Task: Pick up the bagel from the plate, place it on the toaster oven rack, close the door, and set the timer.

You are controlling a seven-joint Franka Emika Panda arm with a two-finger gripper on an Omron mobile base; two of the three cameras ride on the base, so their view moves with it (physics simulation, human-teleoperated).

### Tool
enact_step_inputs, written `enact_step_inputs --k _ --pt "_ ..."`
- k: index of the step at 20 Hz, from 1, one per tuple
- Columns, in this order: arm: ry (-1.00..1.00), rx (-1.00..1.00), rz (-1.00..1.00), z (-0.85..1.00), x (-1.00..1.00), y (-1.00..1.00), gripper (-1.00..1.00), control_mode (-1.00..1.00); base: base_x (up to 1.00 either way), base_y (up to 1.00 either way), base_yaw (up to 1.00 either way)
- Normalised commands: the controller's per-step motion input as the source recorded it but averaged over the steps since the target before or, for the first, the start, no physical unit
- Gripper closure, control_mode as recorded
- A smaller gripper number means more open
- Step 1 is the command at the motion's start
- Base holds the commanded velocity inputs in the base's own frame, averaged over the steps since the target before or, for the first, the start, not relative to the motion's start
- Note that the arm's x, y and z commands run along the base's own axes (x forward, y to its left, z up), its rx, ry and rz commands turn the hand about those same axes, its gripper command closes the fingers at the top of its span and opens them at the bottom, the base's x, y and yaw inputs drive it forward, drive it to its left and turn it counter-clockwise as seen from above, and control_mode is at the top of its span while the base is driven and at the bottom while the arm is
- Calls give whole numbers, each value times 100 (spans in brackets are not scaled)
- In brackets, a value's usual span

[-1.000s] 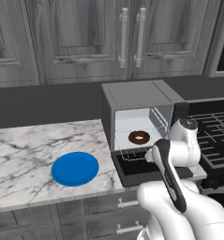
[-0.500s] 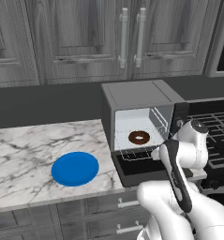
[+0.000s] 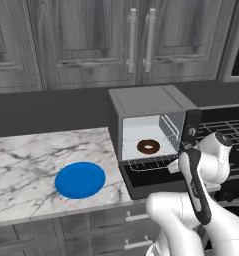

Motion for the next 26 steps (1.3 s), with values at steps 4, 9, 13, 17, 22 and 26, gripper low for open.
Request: enact_step_inputs --k 4,9,13,17,22,26 --pt "-2 0 0 -66 1 53 -100 -100 0 0 0" --pt "0 0 0 -56 15 65 -100 -100 0 0 0" --pt "0 -2 0 -68 6 59 -100 -100 0 0 0" --pt "-3 -4 0 -76 0 48 -100 -100 0 0 0" --pt "-12 -9 0 -85 0 41 -100 -100 0 0 0" --pt "-26 -8 0 -86 0 39 -100 -100 0 0 0"
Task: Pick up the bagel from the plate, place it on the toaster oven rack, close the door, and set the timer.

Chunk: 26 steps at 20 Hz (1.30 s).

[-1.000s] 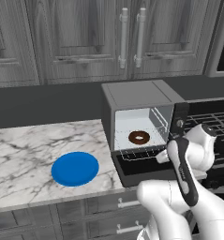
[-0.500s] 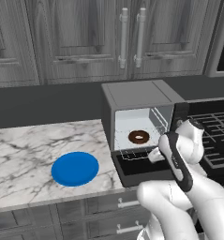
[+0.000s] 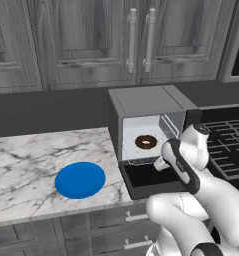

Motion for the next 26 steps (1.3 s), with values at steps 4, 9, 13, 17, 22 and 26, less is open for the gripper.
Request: enact_step_inputs --k 4,9,13,17,22,26 --pt "-32 -4 -3 -66 9 29 -100 -100 0 0 0" --pt "-30 -2 -6 -68 26 23 -100 -100 0 0 0" --pt "-25 -5 -6 -91 27 29 -100 -100 0 0 0" --pt "-18 -7 -6 -100 32 37 -100 -100 0 0 0" --pt "-13 -7 -6 -93 35 46 -100 -100 0 0 0" --pt "-10 0 -8 -19 19 15 -100 -100 0 0 0"
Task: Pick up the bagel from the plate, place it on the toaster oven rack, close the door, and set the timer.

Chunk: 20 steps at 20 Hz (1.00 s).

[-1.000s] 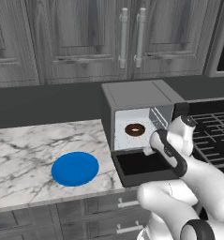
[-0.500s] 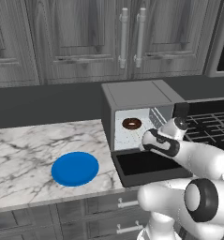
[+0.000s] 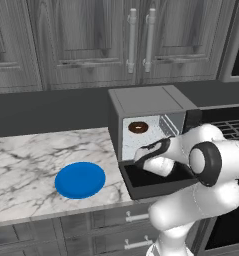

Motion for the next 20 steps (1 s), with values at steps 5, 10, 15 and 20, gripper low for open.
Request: enact_step_inputs --k 5,10,15,20 --pt "-10 0 -9 7 -13 0 -100 -100 0 0 0" --pt "-6 2 -8 50 -44 -11 -100 -100 0 0 0" --pt "6 0 -2 79 -56 -5 -100 -100 0 0 0" --pt "30 -2 0 72 -66 0 -100 -100 0 0 0"
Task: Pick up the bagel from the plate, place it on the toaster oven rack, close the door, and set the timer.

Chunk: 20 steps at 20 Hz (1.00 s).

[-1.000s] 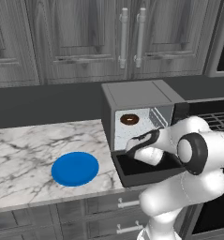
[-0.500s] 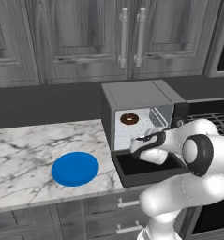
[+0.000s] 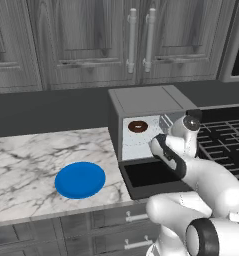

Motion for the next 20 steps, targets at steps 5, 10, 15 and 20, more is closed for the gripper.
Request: enact_step_inputs --k 5,10,15,20 --pt "5 0 0 14 -92 0 -100 -100 0 0 0" --pt "0 0 0 3 -74 1 -100 -100 0 0 0" --pt "0 -1 0 48 -55 9 -100 -100 0 0 0" --pt "3 -7 1 59 -50 11 -100 -100 0 0 0"
